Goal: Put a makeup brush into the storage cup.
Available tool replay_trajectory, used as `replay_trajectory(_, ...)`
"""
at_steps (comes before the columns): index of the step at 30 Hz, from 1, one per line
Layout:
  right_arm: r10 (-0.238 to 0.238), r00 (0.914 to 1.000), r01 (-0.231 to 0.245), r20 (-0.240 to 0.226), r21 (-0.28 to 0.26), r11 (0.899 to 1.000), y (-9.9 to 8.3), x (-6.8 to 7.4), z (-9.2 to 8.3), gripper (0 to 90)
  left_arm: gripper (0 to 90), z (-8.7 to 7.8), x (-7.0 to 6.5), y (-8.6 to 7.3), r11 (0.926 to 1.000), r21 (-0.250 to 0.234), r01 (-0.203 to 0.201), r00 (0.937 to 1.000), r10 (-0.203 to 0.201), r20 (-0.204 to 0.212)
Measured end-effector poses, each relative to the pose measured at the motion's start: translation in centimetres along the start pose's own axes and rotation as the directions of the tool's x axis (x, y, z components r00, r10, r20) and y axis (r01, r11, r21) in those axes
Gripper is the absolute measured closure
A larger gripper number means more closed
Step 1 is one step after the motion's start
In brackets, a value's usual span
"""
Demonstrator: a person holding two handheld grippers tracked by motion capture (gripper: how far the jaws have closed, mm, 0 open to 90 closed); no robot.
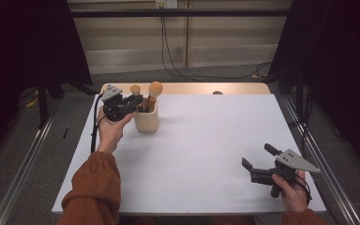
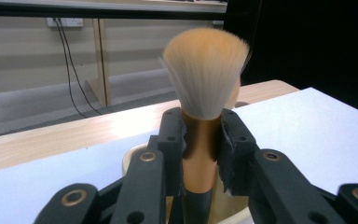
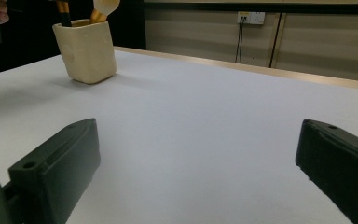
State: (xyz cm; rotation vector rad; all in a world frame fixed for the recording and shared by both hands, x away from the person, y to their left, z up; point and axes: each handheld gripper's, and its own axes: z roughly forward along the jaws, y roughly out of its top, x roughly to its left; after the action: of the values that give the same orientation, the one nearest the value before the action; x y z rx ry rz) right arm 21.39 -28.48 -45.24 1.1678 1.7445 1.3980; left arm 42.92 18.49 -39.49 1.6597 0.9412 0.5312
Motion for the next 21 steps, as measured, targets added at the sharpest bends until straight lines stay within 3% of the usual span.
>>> replay_trajectory(15,0.004,1.0000,-0.004,-0.001,-0.002,1.000,0.00,-0.04,0.02,0.0,73.1,0.17,0.00,-0.87,0.9996,0.026,0.008,0.9999,-0.008,-0.012)
replay_trajectory(21,0.001,1.0000,-0.001,-0.003,0.000,1.000,0.01,-0.04,0.04,0.0,59.4,0.19,-0.14,-0.91,0.9995,0.031,0.007,0.9997,-0.006,-0.025)
